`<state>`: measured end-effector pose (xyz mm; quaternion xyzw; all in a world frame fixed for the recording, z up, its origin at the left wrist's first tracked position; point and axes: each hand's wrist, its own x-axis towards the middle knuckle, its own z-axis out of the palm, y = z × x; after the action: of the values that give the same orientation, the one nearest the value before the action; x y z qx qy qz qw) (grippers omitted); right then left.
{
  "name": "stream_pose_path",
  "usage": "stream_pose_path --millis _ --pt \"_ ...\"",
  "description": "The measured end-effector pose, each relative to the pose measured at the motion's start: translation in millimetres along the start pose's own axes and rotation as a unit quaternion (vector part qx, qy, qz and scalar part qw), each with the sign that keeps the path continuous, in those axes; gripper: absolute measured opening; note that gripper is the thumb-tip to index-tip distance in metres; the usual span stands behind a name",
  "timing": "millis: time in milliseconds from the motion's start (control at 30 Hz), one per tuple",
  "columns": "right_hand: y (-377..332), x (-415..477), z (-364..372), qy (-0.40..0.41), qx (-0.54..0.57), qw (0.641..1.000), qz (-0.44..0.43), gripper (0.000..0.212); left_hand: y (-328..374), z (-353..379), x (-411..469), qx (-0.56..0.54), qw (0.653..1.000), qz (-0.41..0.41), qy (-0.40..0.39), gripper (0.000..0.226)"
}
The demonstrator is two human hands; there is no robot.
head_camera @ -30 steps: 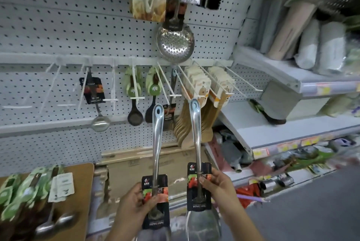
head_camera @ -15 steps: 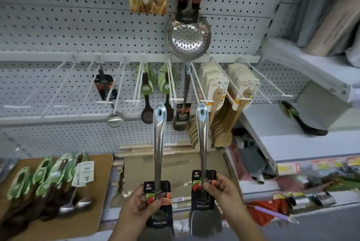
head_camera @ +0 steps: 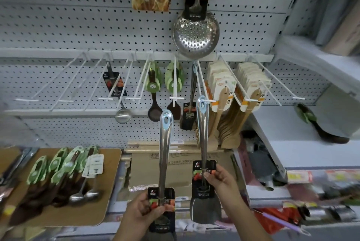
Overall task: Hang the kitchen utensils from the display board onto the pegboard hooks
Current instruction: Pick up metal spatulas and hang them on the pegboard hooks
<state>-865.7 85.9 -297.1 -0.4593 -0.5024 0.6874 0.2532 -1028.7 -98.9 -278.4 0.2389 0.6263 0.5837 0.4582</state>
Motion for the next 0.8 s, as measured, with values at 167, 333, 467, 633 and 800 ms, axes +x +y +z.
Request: stream_pose_path --millis 167,333,467,633,800 --pt "-1 24 4 0.007 0.016 1.000 -0.005 0.018 -8 -3 5 -0.007 0.999 -0.031 -0.012 0.043" --pt "-2 49 12 0.010 0.032 0.999 -0.002 0.023 -17 -1 10 -0.014 0.997 -0.057 -0.050 0.047" --pt "-5 65 18 -0.009 0.031 0.999 -0.011 0.023 -18 2 12 -0.019 0.996 -0.057 -0.065 0.045" --pt "-18 88 23 0.002 0.017 1.000 -0.021 0.016 -18 3 16 -0.039 0.995 -0.051 -0.078 0.047" --pt "-31 117 25 0.015 -0.009 1.000 -0.015 0.012 -19 5 20 -0.042 0.995 -0.045 -0.082 0.044"
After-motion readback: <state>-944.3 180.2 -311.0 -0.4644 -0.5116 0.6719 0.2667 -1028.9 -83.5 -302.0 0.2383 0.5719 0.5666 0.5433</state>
